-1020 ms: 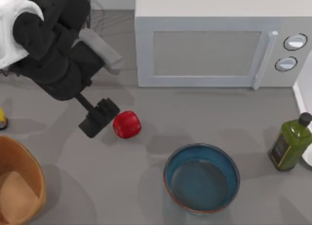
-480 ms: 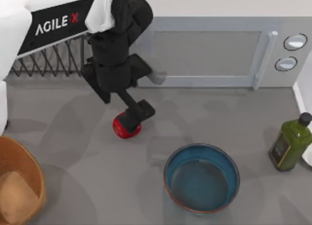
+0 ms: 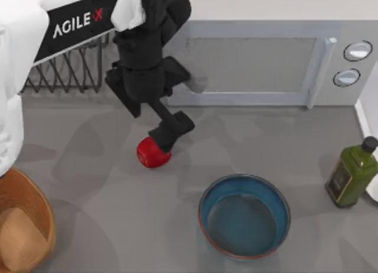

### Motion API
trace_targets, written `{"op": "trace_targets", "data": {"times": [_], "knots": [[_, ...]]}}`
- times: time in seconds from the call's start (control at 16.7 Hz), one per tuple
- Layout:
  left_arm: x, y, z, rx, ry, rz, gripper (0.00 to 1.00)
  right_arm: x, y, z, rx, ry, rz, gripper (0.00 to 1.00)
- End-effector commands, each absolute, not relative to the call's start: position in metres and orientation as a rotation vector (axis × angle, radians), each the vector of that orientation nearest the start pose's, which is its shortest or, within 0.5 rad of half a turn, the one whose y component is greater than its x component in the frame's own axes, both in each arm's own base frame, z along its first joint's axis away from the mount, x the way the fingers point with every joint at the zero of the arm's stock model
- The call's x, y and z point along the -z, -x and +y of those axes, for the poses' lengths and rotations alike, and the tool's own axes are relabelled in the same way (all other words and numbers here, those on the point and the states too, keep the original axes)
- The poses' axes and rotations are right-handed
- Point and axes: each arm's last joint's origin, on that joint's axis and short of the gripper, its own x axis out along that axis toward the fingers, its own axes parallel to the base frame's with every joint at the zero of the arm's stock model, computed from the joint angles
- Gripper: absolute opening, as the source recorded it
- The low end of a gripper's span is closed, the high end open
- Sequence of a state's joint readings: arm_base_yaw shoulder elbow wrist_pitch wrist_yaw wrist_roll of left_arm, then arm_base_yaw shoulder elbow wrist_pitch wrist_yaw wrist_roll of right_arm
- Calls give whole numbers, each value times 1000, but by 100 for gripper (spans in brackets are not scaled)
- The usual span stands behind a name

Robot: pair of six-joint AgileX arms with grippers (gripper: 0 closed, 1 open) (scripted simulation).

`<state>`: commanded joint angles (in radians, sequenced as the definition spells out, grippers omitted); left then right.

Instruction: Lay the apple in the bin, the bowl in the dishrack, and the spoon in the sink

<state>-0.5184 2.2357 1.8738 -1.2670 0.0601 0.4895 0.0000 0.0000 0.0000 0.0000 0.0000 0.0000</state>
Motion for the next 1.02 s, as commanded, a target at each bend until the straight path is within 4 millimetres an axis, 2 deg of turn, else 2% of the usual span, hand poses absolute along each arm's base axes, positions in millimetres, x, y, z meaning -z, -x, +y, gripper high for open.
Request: {"op": "trace_targets", "data": {"times": [0.18, 0.6, 0.84, 1.02], "knots": [[-173, -378, -211, 828, -737, 1487, 100, -160, -106, -1, 0, 0, 0, 100], [-111, -373, -213, 829, -737, 1485, 100, -160, -106, -1, 0, 0, 0, 100], [-109, -373, -213, 829, -737, 1487, 100, -160, -106, -1, 0, 0, 0, 100], [-109, -373, -213, 829, -737, 1487, 77, -160, -106, -1, 0, 0, 0, 100]]}}
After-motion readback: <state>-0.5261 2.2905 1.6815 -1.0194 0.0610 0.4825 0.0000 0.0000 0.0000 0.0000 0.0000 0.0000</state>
